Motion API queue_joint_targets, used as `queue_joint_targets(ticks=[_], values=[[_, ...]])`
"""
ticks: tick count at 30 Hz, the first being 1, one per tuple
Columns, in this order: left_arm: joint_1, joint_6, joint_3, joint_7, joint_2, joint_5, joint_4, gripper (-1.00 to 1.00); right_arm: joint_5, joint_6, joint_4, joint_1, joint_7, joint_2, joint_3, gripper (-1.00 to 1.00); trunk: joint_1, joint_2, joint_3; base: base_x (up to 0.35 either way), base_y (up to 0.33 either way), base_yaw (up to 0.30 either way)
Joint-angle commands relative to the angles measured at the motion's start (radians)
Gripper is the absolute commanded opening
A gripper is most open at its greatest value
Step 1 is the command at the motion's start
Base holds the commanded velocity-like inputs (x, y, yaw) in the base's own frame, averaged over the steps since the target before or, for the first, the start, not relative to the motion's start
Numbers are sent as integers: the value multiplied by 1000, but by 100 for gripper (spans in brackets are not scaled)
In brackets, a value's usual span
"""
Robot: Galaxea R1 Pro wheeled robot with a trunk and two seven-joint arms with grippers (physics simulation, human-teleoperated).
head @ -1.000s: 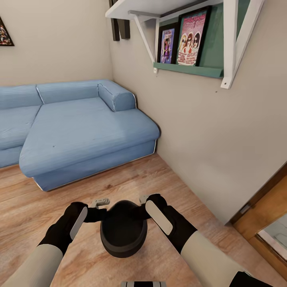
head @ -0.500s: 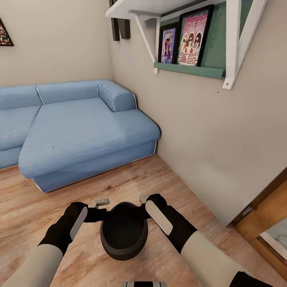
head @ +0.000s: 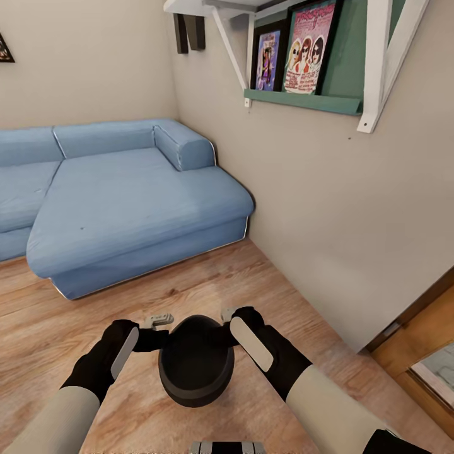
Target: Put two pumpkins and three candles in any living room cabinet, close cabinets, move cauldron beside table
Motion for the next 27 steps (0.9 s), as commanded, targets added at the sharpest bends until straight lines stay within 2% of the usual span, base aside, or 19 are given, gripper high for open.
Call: queue_joint_targets(ticks=[1, 3, 27], values=[[0, 3, -2, -2, 1, 0, -1, 100, -10, 1, -1, -1, -10, 0, 1, 100, 0, -1, -5, 0, 0, 0], [0, 3, -2, -2, 1, 0, -1, 100, -10, 0, -1, -1, -10, 0, 1, 100, 1, -1, -13, 0, 0, 0], [0, 2, -2, -3, 1, 0, -1, 100, 3, -2, 7, -1, -23, 0, -9, 100, 1, -1, -13, 0, 0, 0]])
